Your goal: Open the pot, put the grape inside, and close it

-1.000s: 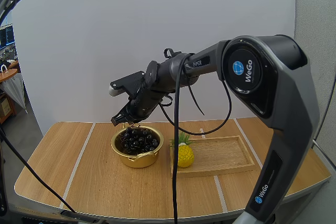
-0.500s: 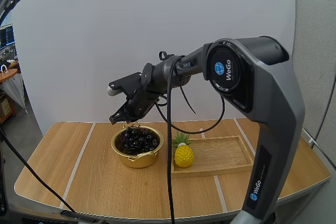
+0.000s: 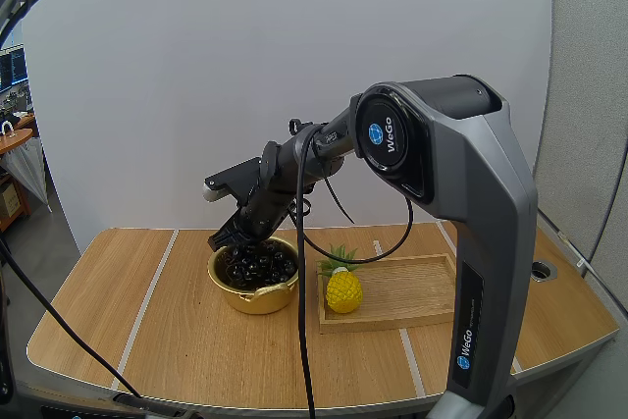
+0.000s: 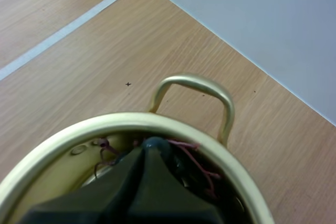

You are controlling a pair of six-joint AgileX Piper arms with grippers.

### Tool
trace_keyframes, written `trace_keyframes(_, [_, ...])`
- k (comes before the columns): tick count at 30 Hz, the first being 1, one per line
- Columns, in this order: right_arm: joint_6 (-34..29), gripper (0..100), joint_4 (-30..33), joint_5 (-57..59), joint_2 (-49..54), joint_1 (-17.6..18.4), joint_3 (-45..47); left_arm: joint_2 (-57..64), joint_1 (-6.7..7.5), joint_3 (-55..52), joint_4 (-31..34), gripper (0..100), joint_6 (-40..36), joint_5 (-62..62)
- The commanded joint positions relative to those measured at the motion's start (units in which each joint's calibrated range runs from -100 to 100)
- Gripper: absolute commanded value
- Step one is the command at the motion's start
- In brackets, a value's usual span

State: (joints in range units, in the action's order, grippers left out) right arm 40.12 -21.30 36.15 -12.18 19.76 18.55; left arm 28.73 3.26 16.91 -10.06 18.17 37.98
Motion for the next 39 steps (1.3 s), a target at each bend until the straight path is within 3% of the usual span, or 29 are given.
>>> trace_keyframes(1, [0.40, 0, 0.62, 0.46, -1.36, 0.04, -0.11, 0.40, 0.15, 0.59, 0.04, 0, -0.68, -2.20])
trace_keyframes(28, [0.40, 0, 2.86, 20.30, 1.81, 0.04, 5.95, 0.40, 0.15, 0.59, 0.04, 0, -0.68, -2.20])
trace_keyframes(39, [0.10, 0, 2.86, 14.49, 7.11, 0.04, 5.81, 0.40, 0.15, 0.59, 0.04, 0, -0.68, -2.20])
